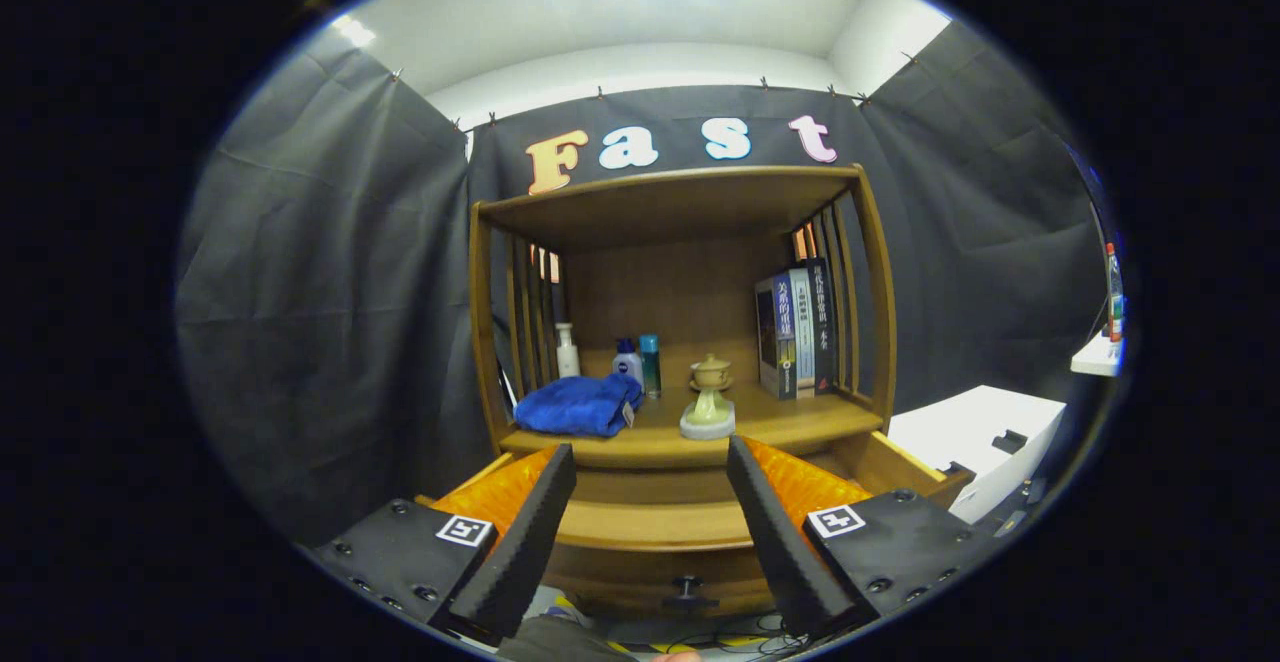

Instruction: Pull open the drawer, take out the items inside it, and place them on the countertop above the cabinet.

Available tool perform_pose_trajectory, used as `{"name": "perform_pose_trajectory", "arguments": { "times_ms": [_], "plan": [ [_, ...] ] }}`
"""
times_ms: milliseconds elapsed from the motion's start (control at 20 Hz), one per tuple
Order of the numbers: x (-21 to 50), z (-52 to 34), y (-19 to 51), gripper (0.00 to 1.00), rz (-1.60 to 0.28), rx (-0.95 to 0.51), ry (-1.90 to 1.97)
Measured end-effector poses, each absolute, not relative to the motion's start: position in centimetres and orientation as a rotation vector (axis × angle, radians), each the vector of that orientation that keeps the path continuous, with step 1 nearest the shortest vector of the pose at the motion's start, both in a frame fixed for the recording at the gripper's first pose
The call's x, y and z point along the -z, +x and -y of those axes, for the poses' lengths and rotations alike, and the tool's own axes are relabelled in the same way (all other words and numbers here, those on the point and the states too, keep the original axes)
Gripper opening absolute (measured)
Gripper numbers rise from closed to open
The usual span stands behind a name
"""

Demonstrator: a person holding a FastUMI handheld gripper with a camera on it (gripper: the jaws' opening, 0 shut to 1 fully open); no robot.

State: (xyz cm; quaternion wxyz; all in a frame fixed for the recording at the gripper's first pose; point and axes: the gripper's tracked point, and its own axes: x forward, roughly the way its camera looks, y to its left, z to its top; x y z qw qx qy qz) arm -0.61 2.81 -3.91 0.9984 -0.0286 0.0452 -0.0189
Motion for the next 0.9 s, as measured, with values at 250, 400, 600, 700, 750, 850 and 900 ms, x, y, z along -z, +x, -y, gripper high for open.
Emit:
{"name": "perform_pose_trajectory", "arguments": {
  "times_ms": [250,400,600,700,750,850,900],
  "plan": [
    [11.1,-0.9,-0.9,0.99,-0.144,0.093,-0.099],
    [13.6,-0.4,-0.9,0.99,-0.170,0.096,-0.076],
    [15.5,0.8,0.1,0.99,-0.186,0.126,-0.084],
    [16.7,0.9,0.7,0.99,-0.210,0.133,-0.058],
    [17.4,1.4,1.0,0.99,-0.234,0.151,-0.050],
    [17.1,1.2,1.2,0.98,-0.213,0.149,-0.053],
    [17.4,1.1,1.1,0.97,-0.215,0.150,-0.068]
  ]
}}
